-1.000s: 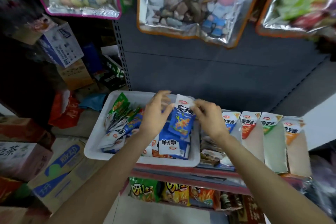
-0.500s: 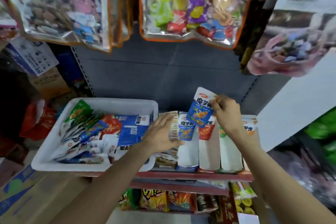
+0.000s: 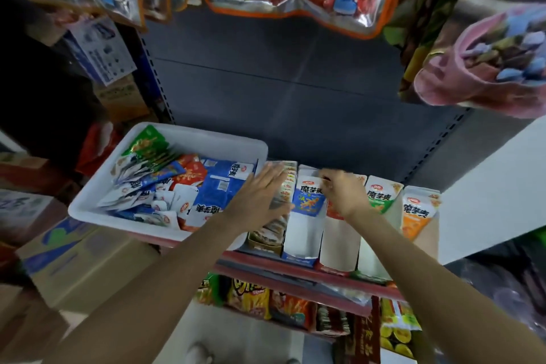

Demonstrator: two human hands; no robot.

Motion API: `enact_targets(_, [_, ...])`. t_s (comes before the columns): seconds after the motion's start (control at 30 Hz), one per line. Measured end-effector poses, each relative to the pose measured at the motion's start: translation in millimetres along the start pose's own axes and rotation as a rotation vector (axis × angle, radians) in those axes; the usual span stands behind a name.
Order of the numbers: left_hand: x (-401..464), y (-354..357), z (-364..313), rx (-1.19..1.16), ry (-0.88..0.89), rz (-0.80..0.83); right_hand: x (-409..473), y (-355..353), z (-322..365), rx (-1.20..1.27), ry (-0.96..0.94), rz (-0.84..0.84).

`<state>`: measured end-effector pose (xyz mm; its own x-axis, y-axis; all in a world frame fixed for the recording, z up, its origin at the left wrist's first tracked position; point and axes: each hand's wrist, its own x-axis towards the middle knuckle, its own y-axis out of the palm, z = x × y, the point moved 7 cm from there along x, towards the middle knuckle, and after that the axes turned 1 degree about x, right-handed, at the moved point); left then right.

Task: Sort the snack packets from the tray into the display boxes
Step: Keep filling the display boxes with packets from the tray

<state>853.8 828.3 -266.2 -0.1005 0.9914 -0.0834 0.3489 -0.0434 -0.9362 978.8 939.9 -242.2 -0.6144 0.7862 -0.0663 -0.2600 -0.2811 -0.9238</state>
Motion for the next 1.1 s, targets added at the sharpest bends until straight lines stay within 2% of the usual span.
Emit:
enact_targets(0.1, [-6.8,-8.5,2.0,-0.205,-0.036,-0.146,-1.6,6.4,0.9,-0.067,-0.042,-0.031])
enact_targets(0.2, [-13.6,-9.1,13.8,-0.454,-0.175,-0.24,-2.4,6.2,1.6,-0.073,-0.04,-0.088])
enact_targets(0.33, [-15.9,-0.8,24.3,-0.678,-0.317,-0.184,-3.8,5.6,1.5,-0.057,-0.02,-0.16])
enact_targets(0.5, [-13.1,-2.2,26.5,-0.764,-0.37,-0.177,-3.9,10.1,7.5,-0.112,-0.038,-0.101])
enact_targets(0.7, [-18.8,-5.6,34.2,-0.871,-0.358,-0.162,-21.0,-10.5,40.9,0.109,-0.122,-0.306])
enact_targets(0.8, [-33.6,-18.5,56.1,-0.805,-0.387,-0.244,-25.7,-7.9,87.2,0.172,-0.308,-0.297])
enact_targets(0.9, [-55.3,-31.0,95.2,-0.602,-0.434,-0.285,-20.7,2.4,134.7,0.231,-0.402,-0.251])
enact_targets(0.93, [-62.3,-29.5,109.8,-0.521,-0.437,-0.238,-18.6,5.8,151.7,0.243,-0.425,-0.244])
enact_targets(1.0, [-73.7,-17.8,135.3,-0.374,-0.409,-0.042,-11.1,24.6,180.9,0.225,-0.435,-0.169])
enact_targets(1.1, [-82.5,1.2,160.0,-0.297,-0.329,0.196,1.5,73.7,208.1,0.081,-0.362,0.115])
